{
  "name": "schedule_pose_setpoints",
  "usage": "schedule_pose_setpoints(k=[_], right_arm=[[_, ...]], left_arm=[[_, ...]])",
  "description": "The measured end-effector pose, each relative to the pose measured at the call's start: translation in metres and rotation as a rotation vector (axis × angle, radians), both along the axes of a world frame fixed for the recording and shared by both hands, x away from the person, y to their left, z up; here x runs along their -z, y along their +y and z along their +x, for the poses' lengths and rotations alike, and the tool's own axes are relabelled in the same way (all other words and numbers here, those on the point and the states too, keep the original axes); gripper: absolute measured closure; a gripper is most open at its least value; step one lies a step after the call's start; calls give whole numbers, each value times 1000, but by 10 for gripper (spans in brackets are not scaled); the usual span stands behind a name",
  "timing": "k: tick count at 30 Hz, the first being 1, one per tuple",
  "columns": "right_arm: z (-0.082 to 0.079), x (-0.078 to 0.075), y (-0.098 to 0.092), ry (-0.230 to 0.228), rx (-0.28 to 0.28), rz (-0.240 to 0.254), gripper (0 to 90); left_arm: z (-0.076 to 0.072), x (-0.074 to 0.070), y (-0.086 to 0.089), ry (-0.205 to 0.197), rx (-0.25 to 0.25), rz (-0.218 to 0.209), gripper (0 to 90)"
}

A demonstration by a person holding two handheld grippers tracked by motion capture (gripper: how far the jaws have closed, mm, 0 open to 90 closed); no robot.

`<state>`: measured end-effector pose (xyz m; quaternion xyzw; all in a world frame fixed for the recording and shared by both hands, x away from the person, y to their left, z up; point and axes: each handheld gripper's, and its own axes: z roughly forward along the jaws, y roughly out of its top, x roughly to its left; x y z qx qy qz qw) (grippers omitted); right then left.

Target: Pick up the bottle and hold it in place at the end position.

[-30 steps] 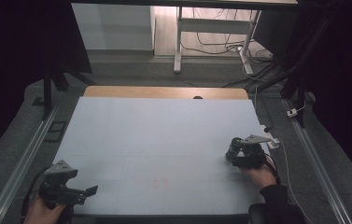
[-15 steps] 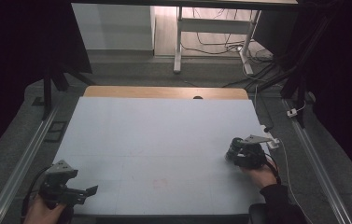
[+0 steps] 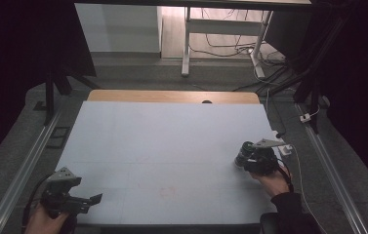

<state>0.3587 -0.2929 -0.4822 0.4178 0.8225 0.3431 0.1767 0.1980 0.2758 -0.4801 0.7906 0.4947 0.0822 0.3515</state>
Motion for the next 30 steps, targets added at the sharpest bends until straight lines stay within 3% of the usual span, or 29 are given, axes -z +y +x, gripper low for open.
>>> schedule_pose_setpoints(k=[6, 15, 21, 30], right_arm=[[2, -6, 4, 14, 13, 24, 528], [2, -15, 16, -14, -13, -2, 527], [4, -17, 25, -11, -34, 10, 528], [11, -23, 41, -12, -21, 53, 527]], left_arm=[[0, 0, 0, 1, -2, -2, 0], [0, 0, 0, 1, -5, 0, 0], [0, 0, 1, 1, -5, -3, 0], [1, 0, 1, 2, -7, -5, 0]])
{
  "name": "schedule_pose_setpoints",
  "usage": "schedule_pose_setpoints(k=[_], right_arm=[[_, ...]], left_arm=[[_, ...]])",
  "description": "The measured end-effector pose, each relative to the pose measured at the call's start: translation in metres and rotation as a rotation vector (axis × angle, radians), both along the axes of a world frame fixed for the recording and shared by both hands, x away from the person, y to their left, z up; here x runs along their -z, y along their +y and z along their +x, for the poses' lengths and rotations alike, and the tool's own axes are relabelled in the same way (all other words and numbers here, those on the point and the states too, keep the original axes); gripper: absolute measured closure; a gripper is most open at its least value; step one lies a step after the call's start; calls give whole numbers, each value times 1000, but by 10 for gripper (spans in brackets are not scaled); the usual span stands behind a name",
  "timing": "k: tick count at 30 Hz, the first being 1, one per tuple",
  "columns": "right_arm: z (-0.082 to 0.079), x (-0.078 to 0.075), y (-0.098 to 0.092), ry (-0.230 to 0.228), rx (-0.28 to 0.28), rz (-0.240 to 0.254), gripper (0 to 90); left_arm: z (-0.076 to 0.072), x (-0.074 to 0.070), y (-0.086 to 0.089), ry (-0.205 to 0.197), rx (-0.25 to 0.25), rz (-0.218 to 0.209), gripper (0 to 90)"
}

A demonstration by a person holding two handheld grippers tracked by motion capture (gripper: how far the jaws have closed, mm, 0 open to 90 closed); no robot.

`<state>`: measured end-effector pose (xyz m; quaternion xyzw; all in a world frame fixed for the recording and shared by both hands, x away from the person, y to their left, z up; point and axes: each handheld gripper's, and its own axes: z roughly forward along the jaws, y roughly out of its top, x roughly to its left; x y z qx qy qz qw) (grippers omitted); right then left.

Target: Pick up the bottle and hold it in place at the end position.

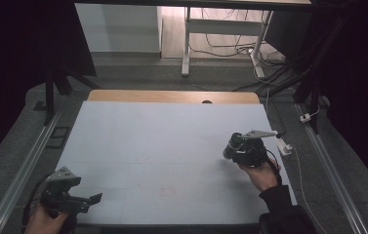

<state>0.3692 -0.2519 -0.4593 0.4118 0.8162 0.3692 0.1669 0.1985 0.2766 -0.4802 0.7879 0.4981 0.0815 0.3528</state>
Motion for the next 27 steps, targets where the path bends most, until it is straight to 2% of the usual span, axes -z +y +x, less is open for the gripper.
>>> schedule_pose_setpoints(k=[16, 27], right_arm=[[11, -4, 48, -29, -93, -46, 527], [20, -1, 83, -16, -143, -53, 528]], left_arm=[[0, 0, 1, 4, 1, -8, 0], [0, 0, 1, 3, 0, -4, 0]])
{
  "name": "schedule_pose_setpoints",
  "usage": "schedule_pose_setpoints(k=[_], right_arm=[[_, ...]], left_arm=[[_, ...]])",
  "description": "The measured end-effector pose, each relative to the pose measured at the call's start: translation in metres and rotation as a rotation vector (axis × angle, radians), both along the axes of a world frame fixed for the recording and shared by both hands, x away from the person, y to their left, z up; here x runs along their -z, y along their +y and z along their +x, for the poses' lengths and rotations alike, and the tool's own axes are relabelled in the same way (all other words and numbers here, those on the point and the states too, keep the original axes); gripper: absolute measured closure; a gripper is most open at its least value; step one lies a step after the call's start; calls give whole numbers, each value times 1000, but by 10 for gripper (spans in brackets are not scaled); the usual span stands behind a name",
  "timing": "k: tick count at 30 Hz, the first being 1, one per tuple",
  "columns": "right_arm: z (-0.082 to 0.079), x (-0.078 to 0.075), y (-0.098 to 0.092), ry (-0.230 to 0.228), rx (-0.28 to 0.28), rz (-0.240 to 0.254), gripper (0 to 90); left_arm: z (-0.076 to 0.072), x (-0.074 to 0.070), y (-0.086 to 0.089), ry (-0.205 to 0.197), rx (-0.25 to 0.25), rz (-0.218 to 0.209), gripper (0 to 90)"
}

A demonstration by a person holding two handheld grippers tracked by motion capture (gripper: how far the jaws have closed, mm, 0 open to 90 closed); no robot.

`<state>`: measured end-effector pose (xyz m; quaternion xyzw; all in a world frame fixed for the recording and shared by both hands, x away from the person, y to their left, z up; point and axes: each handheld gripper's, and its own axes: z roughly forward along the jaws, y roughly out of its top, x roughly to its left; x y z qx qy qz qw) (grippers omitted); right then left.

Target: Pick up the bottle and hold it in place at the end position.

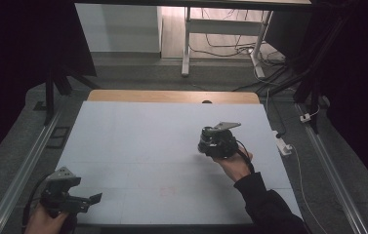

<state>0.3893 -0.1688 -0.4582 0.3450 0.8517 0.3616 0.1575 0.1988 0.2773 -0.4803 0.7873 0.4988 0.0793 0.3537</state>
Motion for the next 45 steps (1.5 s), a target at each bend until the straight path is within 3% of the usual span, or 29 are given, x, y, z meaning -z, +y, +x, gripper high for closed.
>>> schedule_pose_setpoints(k=[13, 22, 33, 45], right_arm=[[11, 5, 38, 9, -46, -4, 527], [15, 11, 68, 13, -78, -9, 528], [26, 22, 91, 37, -66, -7, 528], [32, 37, 94, 49, -53, -38, 527]], left_arm=[[-3, -2, -3, -45, -12, 43, 0], [-3, -2, -1, -39, -29, 79, 0], [-2, -1, 0, -38, -1, 55, 0], [-1, 0, 2, -25, -2, 46, 0]])
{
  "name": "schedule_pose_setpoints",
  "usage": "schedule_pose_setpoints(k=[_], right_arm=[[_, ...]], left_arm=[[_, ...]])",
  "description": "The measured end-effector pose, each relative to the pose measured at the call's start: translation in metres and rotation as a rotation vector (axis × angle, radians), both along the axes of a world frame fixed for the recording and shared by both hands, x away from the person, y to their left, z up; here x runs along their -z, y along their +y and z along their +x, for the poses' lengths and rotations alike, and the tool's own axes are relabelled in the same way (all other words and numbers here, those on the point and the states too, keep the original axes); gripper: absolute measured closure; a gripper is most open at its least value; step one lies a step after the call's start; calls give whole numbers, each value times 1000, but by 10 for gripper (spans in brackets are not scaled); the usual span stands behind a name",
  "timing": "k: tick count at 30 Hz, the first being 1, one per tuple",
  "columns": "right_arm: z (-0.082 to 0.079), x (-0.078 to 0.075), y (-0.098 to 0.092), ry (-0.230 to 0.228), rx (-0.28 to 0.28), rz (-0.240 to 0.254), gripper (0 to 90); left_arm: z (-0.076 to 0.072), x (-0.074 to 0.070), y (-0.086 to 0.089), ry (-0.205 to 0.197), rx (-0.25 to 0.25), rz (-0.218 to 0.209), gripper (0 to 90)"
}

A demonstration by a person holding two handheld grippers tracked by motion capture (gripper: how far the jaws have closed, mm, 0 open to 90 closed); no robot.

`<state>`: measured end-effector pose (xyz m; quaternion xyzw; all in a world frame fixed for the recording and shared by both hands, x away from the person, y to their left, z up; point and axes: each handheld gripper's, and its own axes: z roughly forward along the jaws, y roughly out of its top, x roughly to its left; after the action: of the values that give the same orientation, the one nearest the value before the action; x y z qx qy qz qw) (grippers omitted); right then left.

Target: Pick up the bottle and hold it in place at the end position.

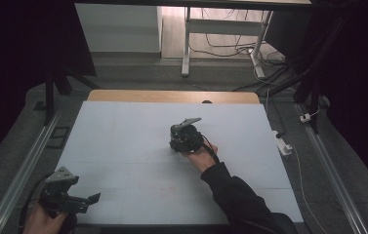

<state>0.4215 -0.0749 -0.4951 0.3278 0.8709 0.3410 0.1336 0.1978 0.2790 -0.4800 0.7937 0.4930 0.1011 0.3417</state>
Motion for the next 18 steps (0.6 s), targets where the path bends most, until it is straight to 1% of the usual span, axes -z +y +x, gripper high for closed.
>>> schedule_pose_setpoints(k=[1, 5, 11, 14, 18], right_arm=[[1, 1, -1, -3, -2, -5, 527], [1, 6, -1, 10, 5, -2, 527], [0, 8, 0, -9, 0, -12, 527], [-2, 9, 1, -24, -10, -29, 527], [-2, 9, 0, -26, -12, -21, 527]], left_arm=[[0, 0, 0, 1, 1, -2, 0], [0, 0, 1, 3, 1, -8, 0], [1, 1, 0, 10, 5, -9, 0], [1, 1, 0, 13, 7, -9, 0], [1, 0, 0, 7, 3, -7, 0]])
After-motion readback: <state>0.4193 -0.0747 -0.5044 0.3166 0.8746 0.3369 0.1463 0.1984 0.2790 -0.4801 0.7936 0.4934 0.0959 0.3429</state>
